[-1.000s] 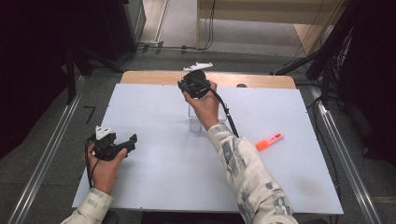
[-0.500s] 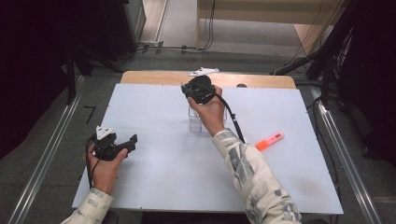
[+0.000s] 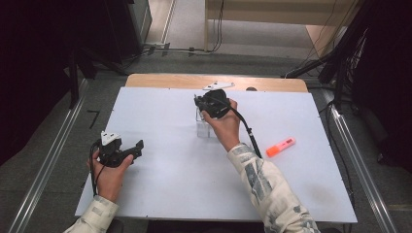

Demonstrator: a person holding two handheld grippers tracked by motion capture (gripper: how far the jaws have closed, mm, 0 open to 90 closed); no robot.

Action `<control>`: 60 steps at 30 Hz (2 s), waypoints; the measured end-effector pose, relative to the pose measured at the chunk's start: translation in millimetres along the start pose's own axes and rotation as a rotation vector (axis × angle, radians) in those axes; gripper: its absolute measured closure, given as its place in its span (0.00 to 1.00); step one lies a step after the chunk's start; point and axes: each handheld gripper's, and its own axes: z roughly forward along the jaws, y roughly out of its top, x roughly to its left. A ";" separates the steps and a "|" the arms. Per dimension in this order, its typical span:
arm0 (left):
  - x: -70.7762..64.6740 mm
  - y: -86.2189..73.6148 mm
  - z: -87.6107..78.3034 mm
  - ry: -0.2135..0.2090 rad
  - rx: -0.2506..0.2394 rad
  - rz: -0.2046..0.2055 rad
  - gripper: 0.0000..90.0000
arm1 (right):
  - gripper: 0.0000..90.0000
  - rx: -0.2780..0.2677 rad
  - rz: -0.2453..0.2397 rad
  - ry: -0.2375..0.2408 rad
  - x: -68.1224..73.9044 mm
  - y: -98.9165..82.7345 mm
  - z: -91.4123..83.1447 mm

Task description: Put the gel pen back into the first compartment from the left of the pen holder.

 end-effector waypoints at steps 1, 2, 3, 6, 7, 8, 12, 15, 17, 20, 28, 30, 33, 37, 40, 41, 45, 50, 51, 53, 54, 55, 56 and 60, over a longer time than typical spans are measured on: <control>-0.1 0.0 0.0 0.001 -0.001 0.000 0.19 | 0.87 -0.001 0.002 0.000 0.0 -1.0 -0.7; -0.1 0.0 0.0 0.001 -0.001 -0.001 0.19 | 0.86 0.000 0.000 0.002 -0.4 -2.0 -1.1; -0.2 0.0 0.1 0.001 0.000 0.000 0.19 | 0.86 0.000 0.004 0.002 -0.6 -3.1 -1.4; -0.2 0.0 0.1 0.000 0.000 0.001 0.19 | 0.79 0.000 0.011 0.007 -2.7 -6.5 -1.7; -0.3 0.0 0.1 0.000 0.001 0.001 0.19 | 0.76 0.001 0.015 0.010 -3.5 -7.5 -1.5; -0.4 -0.1 0.2 0.000 0.001 0.000 0.19 | 0.74 0.001 0.019 0.012 -4.3 -8.6 -1.7; -0.4 -0.1 0.2 0.000 0.001 0.000 0.19 | 0.65 -0.002 0.018 0.010 -6.6 -12.6 -2.6; -0.6 -0.1 0.3 -0.001 -0.001 -0.002 0.19 | 0.54 -0.005 0.021 0.015 -8.1 -16.2 -4.8; -0.7 0.0 0.1 -0.007 -0.010 -0.006 0.19 | 0.45 -0.015 0.029 0.020 -9.3 -19.1 -6.9; -1.0 0.1 -0.2 -0.009 -0.013 -0.007 0.19 | 0.37 -0.032 0.051 0.024 -12.8 -23.9 -12.5; -1.9 -0.3 0.8 -0.008 -0.003 0.002 0.19 | 0.31 -0.049 0.058 -0.008 -23.2 -35.8 -33.9; -2.5 -0.4 1.2 -0.007 -0.004 0.000 0.19 | 0.30 -0.055 0.063 -0.013 -26.0 -38.6 -39.4; -3.0 -0.6 1.7 -0.007 -0.001 0.001 0.19 | 0.28 -0.052 0.072 -0.019 -30.4 -43.3 -47.1; -3.5 -0.7 1.8 -0.009 0.001 0.003 0.19 | 0.27 -0.052 0.086 -0.025 -36.6 -51.3 -58.5; -4.8 -1.0 2.2 -0.010 0.002 0.006 0.19 | 0.26 -0.056 0.085 -0.046 -41.1 -58.4 -67.9; -5.5 -1.1 2.6 -0.010 0.001 0.008 0.19 | 0.25 -0.058 0.081 -0.052 -42.8 -60.5 -70.9; -8.4 -1.3 2.7 -0.014 0.000 0.021 0.19 | 0.24 -0.056 0.086 -0.072 -49.6 -69.2 -83.8; -9.9 -1.4 3.4 -0.013 0.000 0.030 0.18 | 0.23 -0.041 0.113 -0.100 -59.1 -84.6 -99.8; -10.5 -1.5 3.5 -0.014 0.000 0.028 0.18 | 0.23 -0.045 0.118 -0.103 -61.1 -88.3 -103.2; -11.3 -1.7 3.8 -0.013 0.004 0.032 0.18 | 0.23 -0.041 0.123 -0.114 -65.3 -96.0 -109.4; -11.6 -1.7 4.0 -0.014 0.004 0.035 0.18 | 0.23 -0.038 0.118 -0.128 -67.5 -100.1 -112.2; -12.0 -1.6 4.0 -0.015 0.005 0.037 0.18 | 0.23 -0.037 0.110 -0.145 -69.6 -104.3 -115.2; -12.2 -1.5 4.2 -0.016 0.004 0.038 0.18 | 0.23 -0.035 0.107 -0.157 -72.0 -108.4 -118.1; -14.0 -1.3 4.0 -0.021 0.002 0.040 0.18 | 0.23 -0.029 0.124 -0.191 -83.0 -121.1 -129.8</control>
